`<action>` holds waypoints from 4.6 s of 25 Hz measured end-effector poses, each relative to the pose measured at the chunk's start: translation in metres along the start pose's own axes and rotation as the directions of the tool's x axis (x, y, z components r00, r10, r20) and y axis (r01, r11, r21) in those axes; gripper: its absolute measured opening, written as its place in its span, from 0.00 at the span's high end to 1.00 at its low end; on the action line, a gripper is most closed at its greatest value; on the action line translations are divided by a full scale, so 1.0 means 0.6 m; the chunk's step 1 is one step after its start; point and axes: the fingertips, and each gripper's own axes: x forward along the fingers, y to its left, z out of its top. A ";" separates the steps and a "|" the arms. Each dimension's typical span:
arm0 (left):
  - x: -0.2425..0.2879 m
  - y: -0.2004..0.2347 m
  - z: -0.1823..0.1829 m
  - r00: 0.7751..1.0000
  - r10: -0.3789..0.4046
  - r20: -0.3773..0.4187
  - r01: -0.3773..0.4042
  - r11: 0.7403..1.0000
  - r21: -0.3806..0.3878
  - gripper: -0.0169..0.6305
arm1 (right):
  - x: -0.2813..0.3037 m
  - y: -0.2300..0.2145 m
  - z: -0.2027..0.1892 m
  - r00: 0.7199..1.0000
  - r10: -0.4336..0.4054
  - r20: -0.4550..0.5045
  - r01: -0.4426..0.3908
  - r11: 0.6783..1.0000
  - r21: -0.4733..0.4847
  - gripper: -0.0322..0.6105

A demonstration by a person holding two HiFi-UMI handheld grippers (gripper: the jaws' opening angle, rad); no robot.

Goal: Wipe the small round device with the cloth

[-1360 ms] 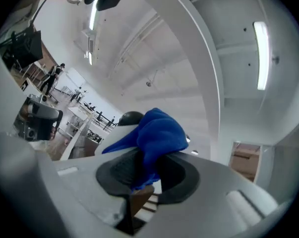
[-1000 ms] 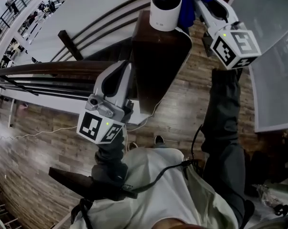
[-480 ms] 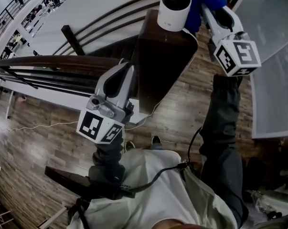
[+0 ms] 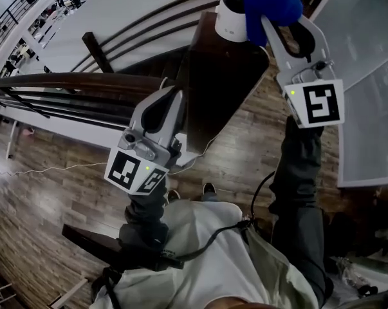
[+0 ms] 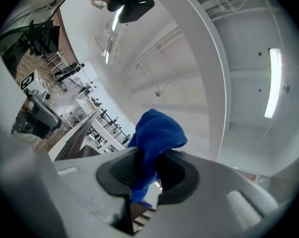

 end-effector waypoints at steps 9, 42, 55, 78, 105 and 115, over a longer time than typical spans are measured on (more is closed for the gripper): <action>0.002 -0.022 -0.022 0.999 -0.041 -0.007 0.040 0.998 -0.041 0.97 | -0.022 0.006 -0.019 0.984 -0.062 -0.167 0.037 0.989 -0.145 0.81; 0.064 0.044 0.113 0.993 -0.079 0.085 0.068 0.989 0.132 0.97 | 0.043 -0.003 0.039 0.935 -0.192 -0.298 -0.021 0.810 -0.587 0.81; 0.065 0.023 0.137 0.992 -0.095 0.084 0.082 0.985 0.149 0.97 | 0.015 0.145 -0.019 0.899 -0.014 -0.437 -0.288 0.733 -0.616 0.81; 0.016 0.069 0.137 0.991 -0.075 0.114 0.058 0.988 0.144 0.97 | 0.107 0.174 -0.028 0.830 0.016 -0.557 -0.469 0.559 -0.684 0.82; 0.033 0.041 0.116 0.989 -0.086 0.117 0.074 0.992 0.105 0.97 | 0.188 0.128 -0.004 0.806 0.106 -0.582 -0.538 0.539 -0.647 0.82; 0.015 0.046 0.133 0.992 -0.034 0.118 0.017 0.989 0.146 0.97 | 0.154 0.086 0.065 0.927 0.133 -0.351 -0.339 0.697 -0.631 0.82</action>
